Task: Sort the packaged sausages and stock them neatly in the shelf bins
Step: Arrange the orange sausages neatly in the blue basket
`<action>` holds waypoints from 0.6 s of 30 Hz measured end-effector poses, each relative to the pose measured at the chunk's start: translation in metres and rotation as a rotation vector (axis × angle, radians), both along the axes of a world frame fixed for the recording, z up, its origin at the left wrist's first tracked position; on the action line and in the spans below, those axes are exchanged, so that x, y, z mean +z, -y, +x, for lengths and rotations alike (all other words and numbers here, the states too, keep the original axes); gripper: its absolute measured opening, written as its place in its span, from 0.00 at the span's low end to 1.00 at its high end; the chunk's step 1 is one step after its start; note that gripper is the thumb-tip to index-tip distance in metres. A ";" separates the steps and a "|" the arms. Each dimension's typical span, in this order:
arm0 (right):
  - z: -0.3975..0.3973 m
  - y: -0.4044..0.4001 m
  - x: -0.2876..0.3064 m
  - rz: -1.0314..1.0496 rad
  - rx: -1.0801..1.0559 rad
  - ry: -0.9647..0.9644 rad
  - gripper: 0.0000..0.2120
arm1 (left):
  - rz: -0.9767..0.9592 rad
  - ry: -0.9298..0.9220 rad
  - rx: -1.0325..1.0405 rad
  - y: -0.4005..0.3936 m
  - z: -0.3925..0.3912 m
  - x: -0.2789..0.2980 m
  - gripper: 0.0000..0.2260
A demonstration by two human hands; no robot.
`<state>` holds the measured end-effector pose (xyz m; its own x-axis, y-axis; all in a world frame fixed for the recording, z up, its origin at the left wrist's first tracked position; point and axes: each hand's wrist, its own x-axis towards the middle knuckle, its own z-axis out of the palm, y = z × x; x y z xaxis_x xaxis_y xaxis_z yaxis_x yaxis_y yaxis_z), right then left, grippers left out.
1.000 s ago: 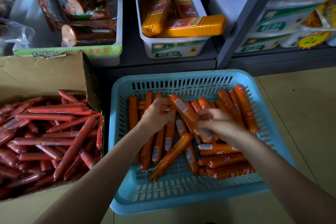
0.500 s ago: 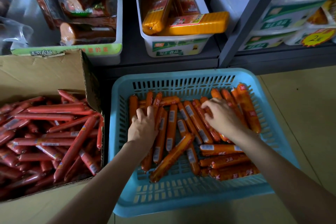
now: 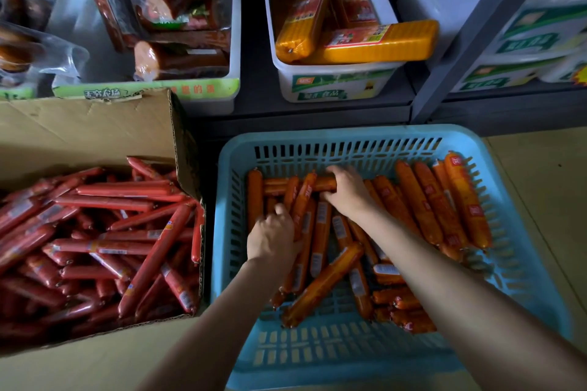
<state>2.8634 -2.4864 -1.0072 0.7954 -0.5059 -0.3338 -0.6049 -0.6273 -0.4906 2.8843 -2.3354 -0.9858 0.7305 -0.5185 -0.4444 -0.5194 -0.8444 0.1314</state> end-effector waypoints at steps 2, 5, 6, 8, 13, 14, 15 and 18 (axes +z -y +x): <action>-0.002 0.000 0.000 -0.083 0.113 -0.109 0.25 | -0.008 -0.017 0.006 -0.004 0.000 0.001 0.27; -0.008 -0.001 0.005 -0.223 0.261 -0.227 0.19 | -0.027 -0.037 0.026 -0.007 0.000 0.005 0.23; -0.010 -0.002 0.007 -0.265 0.296 -0.226 0.17 | -0.046 -0.039 0.037 -0.009 -0.001 0.007 0.21; -0.014 -0.002 0.011 -0.278 0.324 -0.171 0.17 | -0.101 -0.035 0.067 -0.011 0.000 0.011 0.18; -0.014 -0.005 0.027 0.116 0.022 0.108 0.23 | -0.312 -0.315 0.327 -0.009 0.017 0.007 0.15; -0.013 -0.007 0.028 0.232 -0.058 0.149 0.23 | -0.367 -0.385 0.396 -0.009 0.020 0.005 0.14; -0.012 -0.011 0.029 0.319 -0.111 0.174 0.22 | -0.414 -0.427 0.458 -0.010 0.021 0.002 0.12; -0.011 -0.017 0.026 0.343 -0.162 0.209 0.14 | -0.452 -0.438 0.512 -0.015 0.020 -0.001 0.10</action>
